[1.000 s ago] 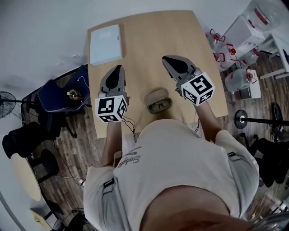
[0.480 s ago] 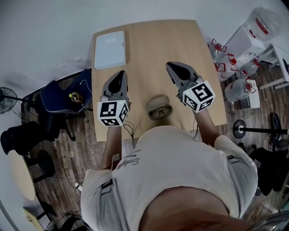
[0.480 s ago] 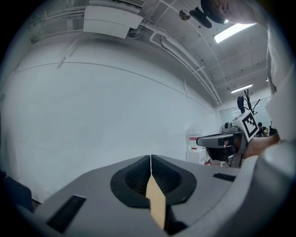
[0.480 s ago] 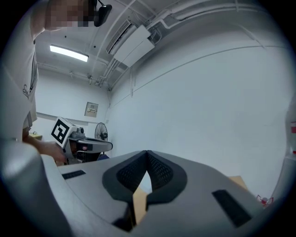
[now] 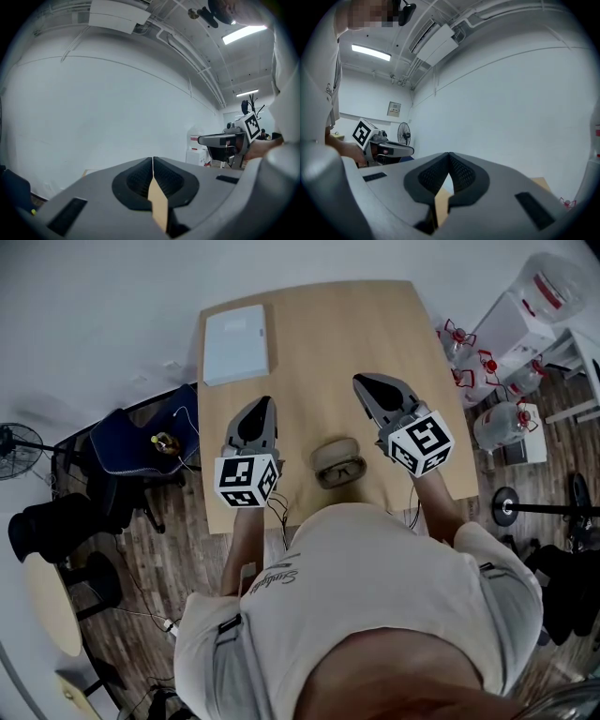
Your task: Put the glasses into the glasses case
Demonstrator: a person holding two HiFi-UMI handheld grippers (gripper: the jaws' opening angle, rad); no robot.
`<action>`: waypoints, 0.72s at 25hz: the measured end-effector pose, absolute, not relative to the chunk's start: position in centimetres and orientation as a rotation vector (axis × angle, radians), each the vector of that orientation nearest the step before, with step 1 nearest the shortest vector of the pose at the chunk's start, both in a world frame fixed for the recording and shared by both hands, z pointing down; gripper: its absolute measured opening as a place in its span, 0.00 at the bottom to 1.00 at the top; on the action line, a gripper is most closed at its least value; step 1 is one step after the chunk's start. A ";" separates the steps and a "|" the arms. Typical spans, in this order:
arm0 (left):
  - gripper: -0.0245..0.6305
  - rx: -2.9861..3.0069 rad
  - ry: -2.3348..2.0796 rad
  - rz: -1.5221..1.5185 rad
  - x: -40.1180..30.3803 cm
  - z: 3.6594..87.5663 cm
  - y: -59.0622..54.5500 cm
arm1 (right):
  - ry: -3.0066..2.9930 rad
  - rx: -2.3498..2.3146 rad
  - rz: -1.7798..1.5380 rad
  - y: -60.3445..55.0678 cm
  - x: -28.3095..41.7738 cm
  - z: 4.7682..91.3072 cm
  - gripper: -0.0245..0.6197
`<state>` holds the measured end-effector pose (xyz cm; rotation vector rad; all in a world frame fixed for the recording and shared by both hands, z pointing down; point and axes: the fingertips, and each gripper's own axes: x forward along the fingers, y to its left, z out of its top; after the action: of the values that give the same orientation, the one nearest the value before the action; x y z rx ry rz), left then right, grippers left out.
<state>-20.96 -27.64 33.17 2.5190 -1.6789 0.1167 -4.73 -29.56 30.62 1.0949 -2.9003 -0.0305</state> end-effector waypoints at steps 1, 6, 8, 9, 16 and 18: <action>0.06 2.517 -1.679 0.116 -21.0 33.2 -27.5 | -2.902 1.092 -0.022 -29.5 -4.8 30.7 0.03; 0.06 2.512 -1.688 0.109 -21.4 33.1 -27.4 | -2.900 1.096 -0.003 -29.3 -4.8 31.1 0.03; 0.06 2.503 -1.700 0.101 -22.0 33.3 -27.4 | -2.888 1.098 -0.013 -29.4 -4.9 31.4 0.03; 0.06 2.492 -1.705 0.096 -22.2 33.5 -27.3 | -2.877 1.098 -0.017 -29.3 -4.9 31.6 0.03; 0.06 2.431 -1.687 0.084 -22.7 35.8 -26.5 | -2.840 1.095 0.012 -28.9 -5.1 33.3 0.03; 0.06 2.428 -1.679 0.082 -23.0 36.2 -26.7 | -2.857 1.101 0.019 -29.1 -5.4 33.3 0.03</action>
<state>-22.98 -26.65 36.16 2.4279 -1.6791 0.0817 -5.36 -29.08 33.33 1.1009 -2.8568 0.0188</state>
